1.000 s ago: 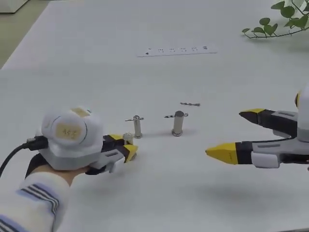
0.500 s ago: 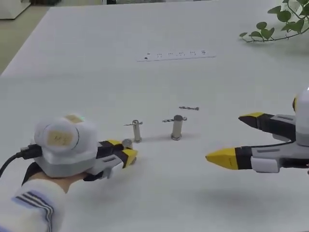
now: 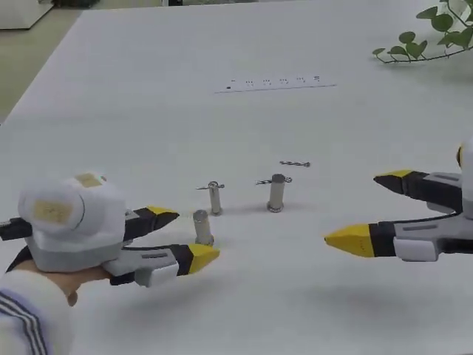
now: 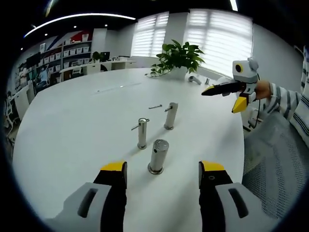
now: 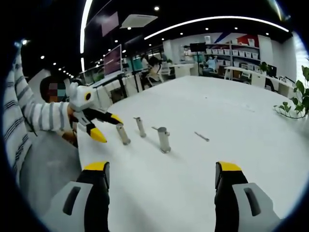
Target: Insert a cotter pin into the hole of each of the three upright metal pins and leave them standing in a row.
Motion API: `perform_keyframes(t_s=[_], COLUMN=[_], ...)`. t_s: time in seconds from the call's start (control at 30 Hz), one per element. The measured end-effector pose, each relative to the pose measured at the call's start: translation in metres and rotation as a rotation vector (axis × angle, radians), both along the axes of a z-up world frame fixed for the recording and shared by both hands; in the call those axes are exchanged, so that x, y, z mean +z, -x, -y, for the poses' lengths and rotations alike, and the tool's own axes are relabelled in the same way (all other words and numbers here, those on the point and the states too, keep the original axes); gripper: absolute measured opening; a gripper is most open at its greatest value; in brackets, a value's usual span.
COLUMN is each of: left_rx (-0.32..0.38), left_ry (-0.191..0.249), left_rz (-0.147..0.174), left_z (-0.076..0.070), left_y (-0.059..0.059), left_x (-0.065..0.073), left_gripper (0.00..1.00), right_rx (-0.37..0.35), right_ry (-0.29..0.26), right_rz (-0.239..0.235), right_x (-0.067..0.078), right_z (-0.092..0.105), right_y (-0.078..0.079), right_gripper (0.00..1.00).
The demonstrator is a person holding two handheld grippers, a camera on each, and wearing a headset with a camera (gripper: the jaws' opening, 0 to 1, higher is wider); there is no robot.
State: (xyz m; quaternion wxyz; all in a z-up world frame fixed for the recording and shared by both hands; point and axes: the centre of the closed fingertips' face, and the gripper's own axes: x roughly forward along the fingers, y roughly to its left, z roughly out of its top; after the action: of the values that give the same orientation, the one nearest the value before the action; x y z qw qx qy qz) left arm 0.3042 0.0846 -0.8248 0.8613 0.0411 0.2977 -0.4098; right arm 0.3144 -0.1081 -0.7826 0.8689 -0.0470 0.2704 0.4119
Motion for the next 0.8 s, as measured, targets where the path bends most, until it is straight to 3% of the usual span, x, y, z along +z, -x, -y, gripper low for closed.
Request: perform_keyframes(t_s=[0.1,0.27,0.33,0.4,0.53,0.67,0.8], left_rx=[-0.002,0.015,-0.005,-0.03,-0.067,-0.078,-0.068], left_ry=[-0.012,-0.006,-0.006,0.0,0.009,0.026,0.015], left_rz=[0.02,0.032,0.04,0.048,0.039,0.033,0.027], left_z=[-0.006,-0.011,-0.009,-0.006,-0.001,0.002,-0.002], left_y=[0.001,0.002,0.006,0.011,0.021,0.026,0.028], left_x=[0.0,0.004,0.006,0.009,0.009,0.01,0.007], left_gripper=[0.67,0.87,0.94,0.95,0.99,0.99,0.99], right_rx=[0.012,0.038,0.044,0.055,0.093,0.121,0.156], right_ry=[0.016,0.049,0.075,0.098,0.154,0.191,0.258], right_rz=[0.002,0.006,0.012,0.016,0.015,0.008,0.018], right_x=[0.001,0.004,0.005,0.005,0.002,0.0,0.0], right_z=[0.002,0.004,0.007,0.009,0.011,0.011,0.008], right_y=[-0.004,-0.011,-0.015,-0.021,-0.03,-0.042,-0.051], right_gripper=[0.91,0.9,0.85,0.8,0.8,0.79,0.79])
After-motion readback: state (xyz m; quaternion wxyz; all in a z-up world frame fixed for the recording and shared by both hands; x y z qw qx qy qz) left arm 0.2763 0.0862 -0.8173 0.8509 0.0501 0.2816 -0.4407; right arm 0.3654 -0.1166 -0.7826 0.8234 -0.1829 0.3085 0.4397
